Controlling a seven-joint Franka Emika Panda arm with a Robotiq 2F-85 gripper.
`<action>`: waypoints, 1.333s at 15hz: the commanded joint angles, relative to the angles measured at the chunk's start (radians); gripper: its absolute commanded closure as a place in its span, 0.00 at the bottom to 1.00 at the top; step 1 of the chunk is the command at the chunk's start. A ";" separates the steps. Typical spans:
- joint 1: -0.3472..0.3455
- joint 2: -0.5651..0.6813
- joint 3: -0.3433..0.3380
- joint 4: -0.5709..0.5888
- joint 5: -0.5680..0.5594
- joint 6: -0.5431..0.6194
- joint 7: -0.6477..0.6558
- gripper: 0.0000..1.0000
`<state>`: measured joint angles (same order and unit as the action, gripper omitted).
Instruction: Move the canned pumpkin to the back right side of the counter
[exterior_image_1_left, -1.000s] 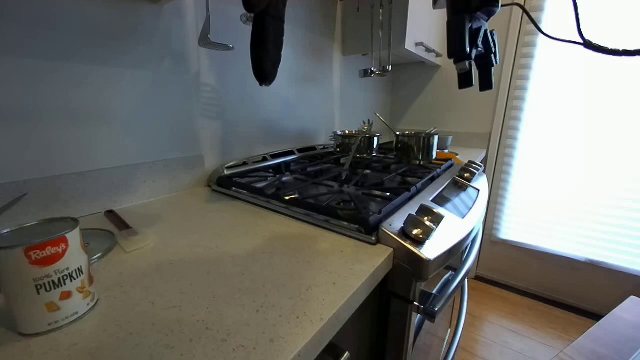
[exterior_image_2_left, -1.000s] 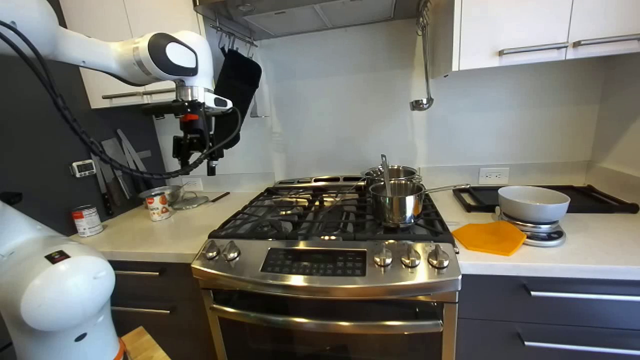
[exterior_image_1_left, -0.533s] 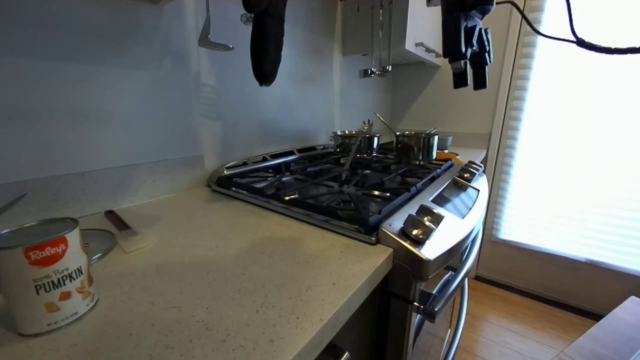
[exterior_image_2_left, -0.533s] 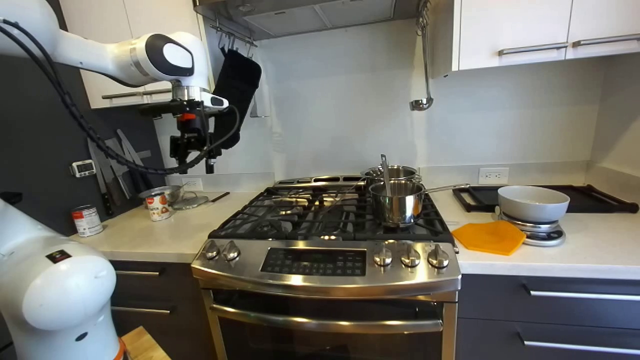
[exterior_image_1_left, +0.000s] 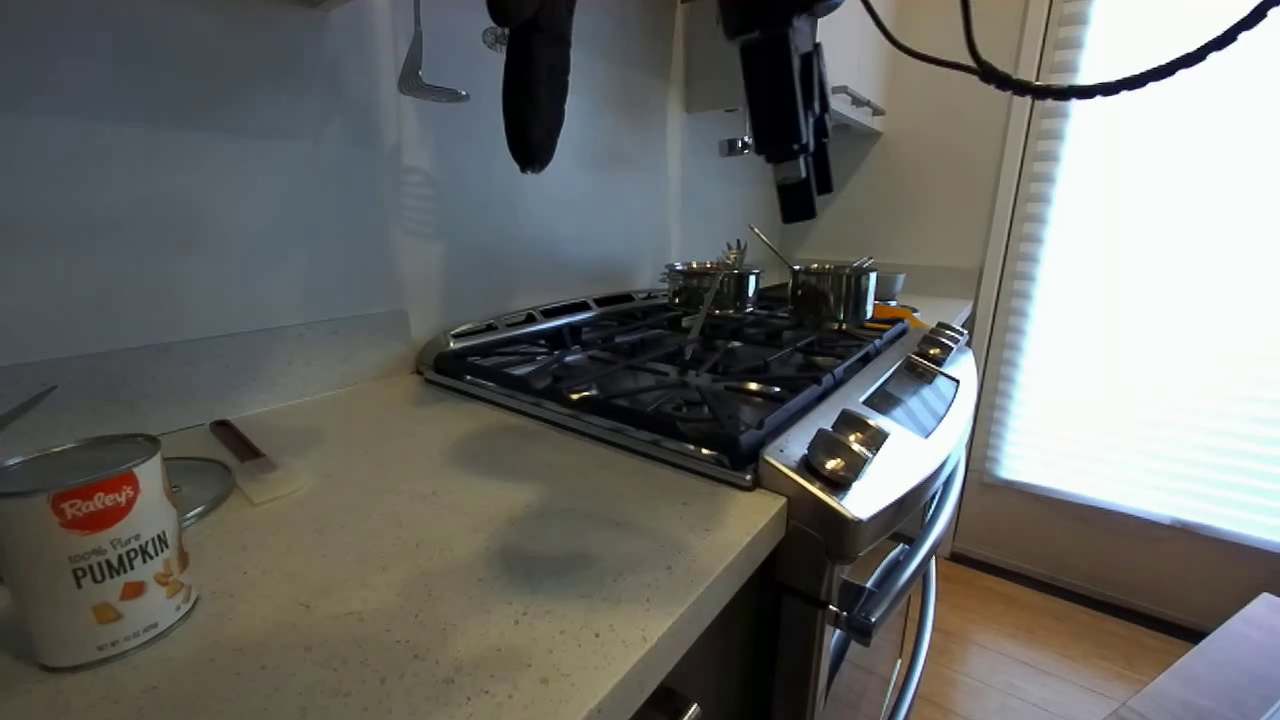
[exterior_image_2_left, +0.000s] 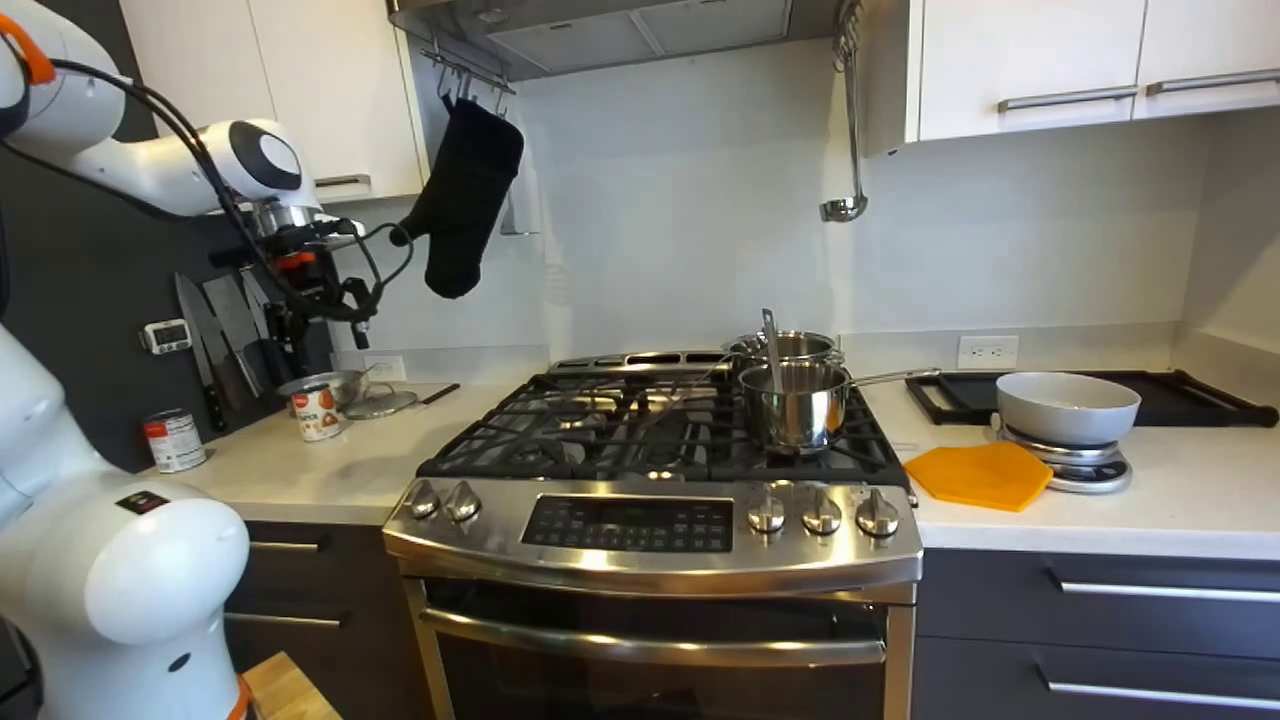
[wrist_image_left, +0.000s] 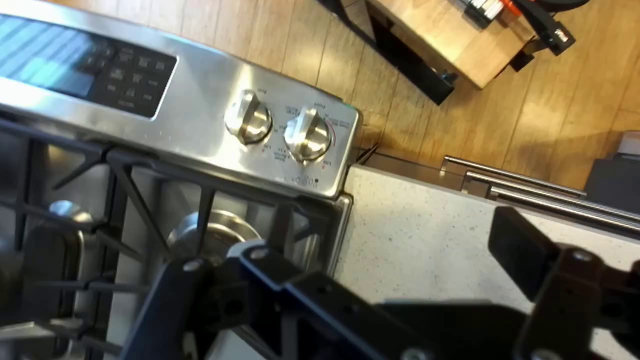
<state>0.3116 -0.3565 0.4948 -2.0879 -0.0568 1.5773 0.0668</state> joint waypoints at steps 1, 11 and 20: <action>0.056 0.167 0.084 0.152 -0.143 0.058 0.017 0.00; 0.150 0.418 0.120 0.383 -0.202 0.233 -0.050 0.00; 0.150 0.448 0.120 0.396 -0.160 0.285 -0.084 0.00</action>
<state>0.4410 0.0740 0.6378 -1.6908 -0.2590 1.8141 0.0131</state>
